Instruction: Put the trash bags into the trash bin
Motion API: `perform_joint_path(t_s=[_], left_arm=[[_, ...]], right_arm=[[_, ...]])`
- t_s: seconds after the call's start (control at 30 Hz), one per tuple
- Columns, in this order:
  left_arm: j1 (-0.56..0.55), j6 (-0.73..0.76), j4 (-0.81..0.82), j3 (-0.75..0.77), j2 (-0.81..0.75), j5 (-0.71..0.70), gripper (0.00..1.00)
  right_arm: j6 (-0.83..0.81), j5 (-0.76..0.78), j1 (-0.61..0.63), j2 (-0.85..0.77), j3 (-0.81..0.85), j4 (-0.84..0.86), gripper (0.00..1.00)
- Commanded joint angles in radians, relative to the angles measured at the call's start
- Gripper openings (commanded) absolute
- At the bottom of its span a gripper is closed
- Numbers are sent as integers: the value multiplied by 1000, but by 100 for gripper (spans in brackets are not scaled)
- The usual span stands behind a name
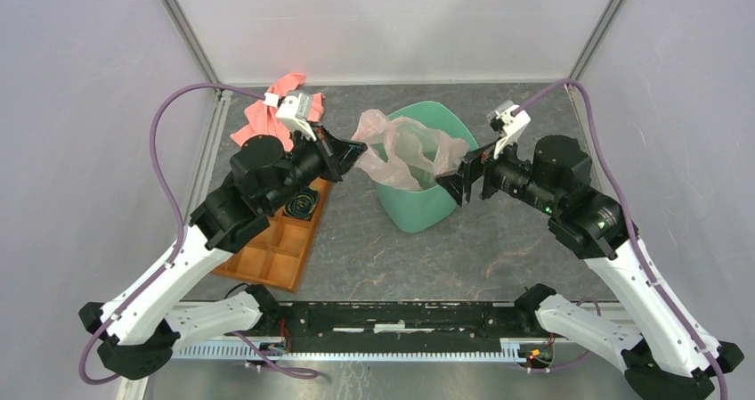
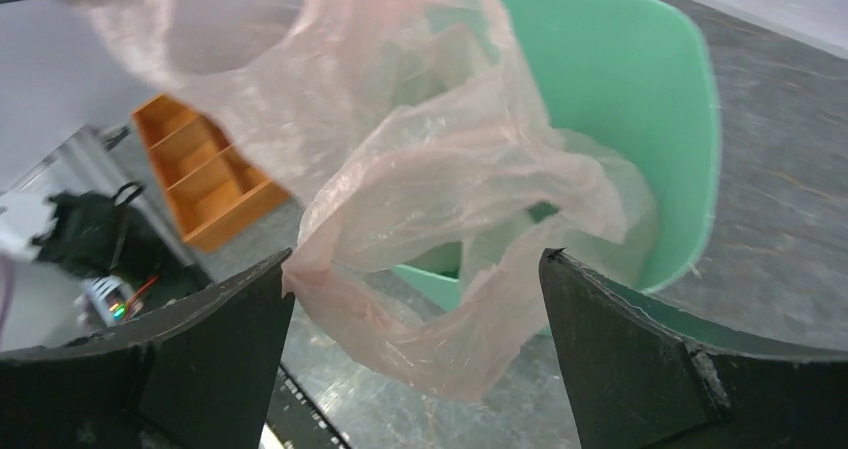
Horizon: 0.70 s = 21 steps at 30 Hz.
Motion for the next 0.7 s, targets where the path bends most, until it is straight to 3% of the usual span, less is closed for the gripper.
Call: perform_joint_path(t_s=[0.0, 0.07, 0.17, 0.23, 0.37, 0.47, 0.53, 0.6, 0.67], left_arm=[[1, -29, 50, 21, 21, 21, 2], [1, -16, 45, 21, 26, 15, 2], [1, 17, 36, -1, 12, 8, 2], [1, 38, 40, -30, -18, 9, 2], [1, 92, 54, -85, -90, 36, 2], [0, 147, 45, -130, -141, 62, 2], [1, 190, -19, -130, -153, 37, 8], [1, 181, -163, -45, -123, -99, 26], [1, 147, -334, 68, -57, -277, 55]], right_arm=[[16, 260, 1, -17, -8, 123, 95], [12, 347, 2, -2, -24, 196, 79], [-6, 547, 1, 63, -26, 265, 43], [-58, 632, -18, 123, -10, 306, 29], [-103, 490, -139, 239, 30, 376, 5], [-59, 195, -272, 302, 37, 427, 0], [-6, -19, -316, 322, 50, 439, 0], [26, -157, -317, 309, 40, 455, 1], [54, -204, -317, 270, -2, 475, 1]])
